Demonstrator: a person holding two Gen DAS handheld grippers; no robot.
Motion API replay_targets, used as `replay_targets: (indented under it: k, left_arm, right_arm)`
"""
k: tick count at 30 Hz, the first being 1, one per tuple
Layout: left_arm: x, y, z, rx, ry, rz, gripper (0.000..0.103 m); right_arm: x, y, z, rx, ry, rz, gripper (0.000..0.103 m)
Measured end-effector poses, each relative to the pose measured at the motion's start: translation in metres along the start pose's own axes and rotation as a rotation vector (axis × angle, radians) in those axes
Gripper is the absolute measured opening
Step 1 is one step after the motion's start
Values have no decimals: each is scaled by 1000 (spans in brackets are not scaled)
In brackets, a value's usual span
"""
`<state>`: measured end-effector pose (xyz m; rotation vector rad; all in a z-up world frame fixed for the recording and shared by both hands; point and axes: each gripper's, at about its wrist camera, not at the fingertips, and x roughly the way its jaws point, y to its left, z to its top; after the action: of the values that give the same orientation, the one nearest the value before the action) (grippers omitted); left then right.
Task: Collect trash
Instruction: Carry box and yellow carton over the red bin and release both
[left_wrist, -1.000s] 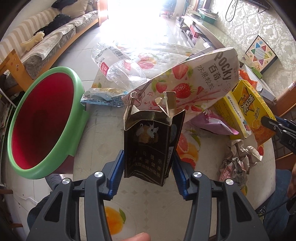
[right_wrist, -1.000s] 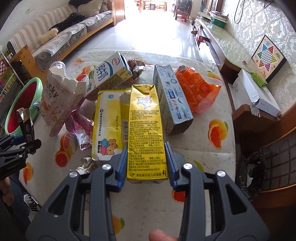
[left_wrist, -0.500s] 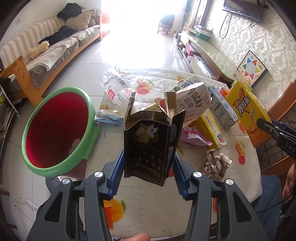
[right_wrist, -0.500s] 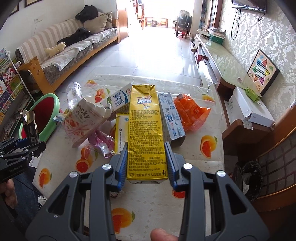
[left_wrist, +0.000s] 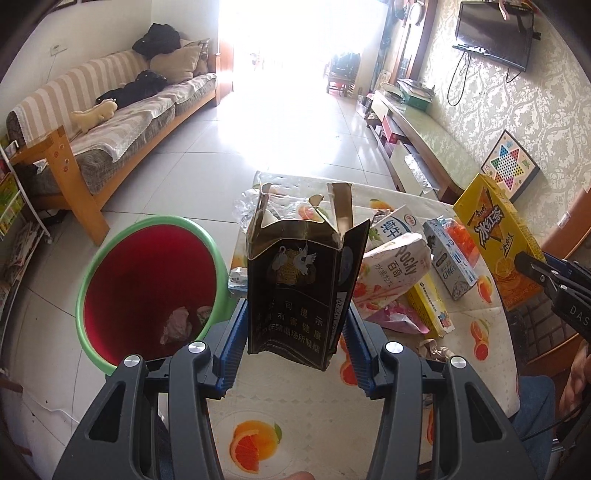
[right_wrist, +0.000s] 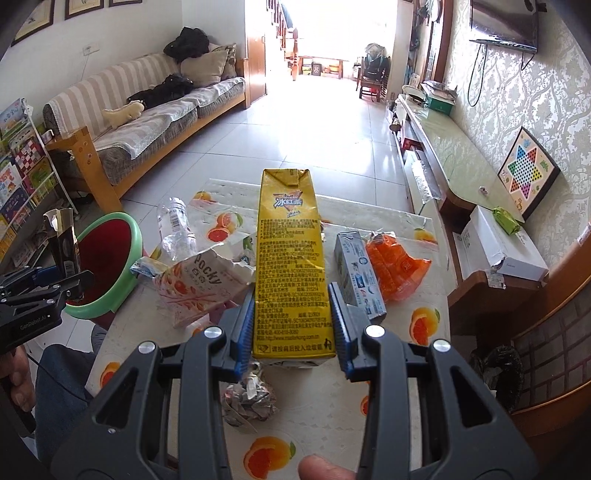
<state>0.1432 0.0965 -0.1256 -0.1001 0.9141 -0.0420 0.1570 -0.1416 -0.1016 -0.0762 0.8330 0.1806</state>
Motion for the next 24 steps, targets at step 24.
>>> replay_targets:
  k: [24]
  left_arm:
    - [13,162,16,-196,-13,166,48]
  right_arm:
    - [50,185,53,-180,9,240,36]
